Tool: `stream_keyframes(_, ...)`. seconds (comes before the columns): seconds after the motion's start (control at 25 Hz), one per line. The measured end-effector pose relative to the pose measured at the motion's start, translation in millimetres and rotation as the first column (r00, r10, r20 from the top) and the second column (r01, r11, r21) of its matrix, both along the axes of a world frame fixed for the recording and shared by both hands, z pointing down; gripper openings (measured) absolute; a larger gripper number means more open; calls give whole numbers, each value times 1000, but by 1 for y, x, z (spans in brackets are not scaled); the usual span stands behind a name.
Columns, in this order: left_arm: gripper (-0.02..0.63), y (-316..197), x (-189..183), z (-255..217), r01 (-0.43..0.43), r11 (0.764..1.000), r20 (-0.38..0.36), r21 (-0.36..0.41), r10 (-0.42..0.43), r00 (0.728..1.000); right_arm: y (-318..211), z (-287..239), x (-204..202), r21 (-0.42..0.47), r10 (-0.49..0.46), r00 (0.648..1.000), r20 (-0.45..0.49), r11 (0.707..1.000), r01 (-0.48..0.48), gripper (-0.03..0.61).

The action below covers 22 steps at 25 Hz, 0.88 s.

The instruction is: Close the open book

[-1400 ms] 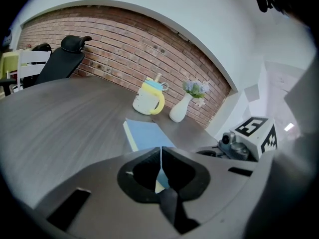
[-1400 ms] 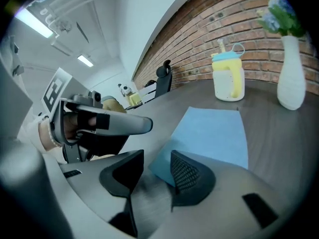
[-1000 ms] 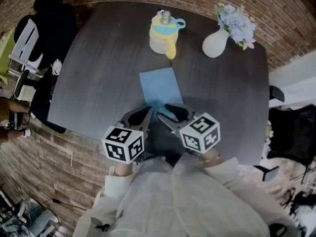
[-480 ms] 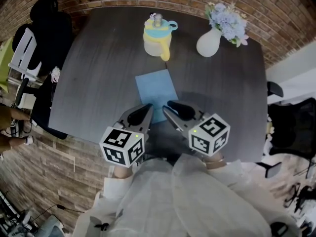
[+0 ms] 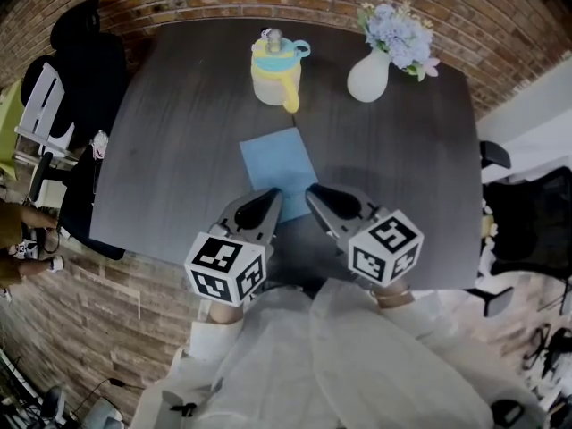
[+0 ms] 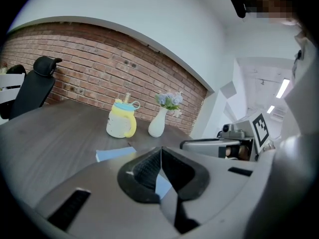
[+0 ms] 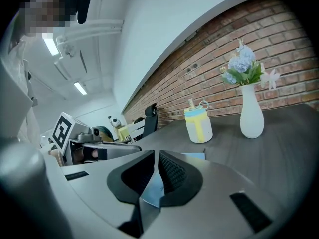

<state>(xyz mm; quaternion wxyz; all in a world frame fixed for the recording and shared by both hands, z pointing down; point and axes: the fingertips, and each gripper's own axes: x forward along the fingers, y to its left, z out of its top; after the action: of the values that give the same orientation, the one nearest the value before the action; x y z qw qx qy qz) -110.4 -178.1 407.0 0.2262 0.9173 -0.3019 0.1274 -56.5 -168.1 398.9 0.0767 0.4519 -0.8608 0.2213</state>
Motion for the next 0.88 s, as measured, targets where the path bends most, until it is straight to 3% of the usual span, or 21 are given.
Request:
stream_keyframes(0.16, 11, 4, 7, 1, -16, 1000, 9, 6, 16, 1000, 3, -4, 7, 7, 14, 1000, 13, 1000, -14, 18)
stream_keyframes(0.88, 6, 19, 7, 36, -8, 995, 113, -97, 19, 993, 21, 16, 20, -20, 31, 999, -30, 999, -31, 14)
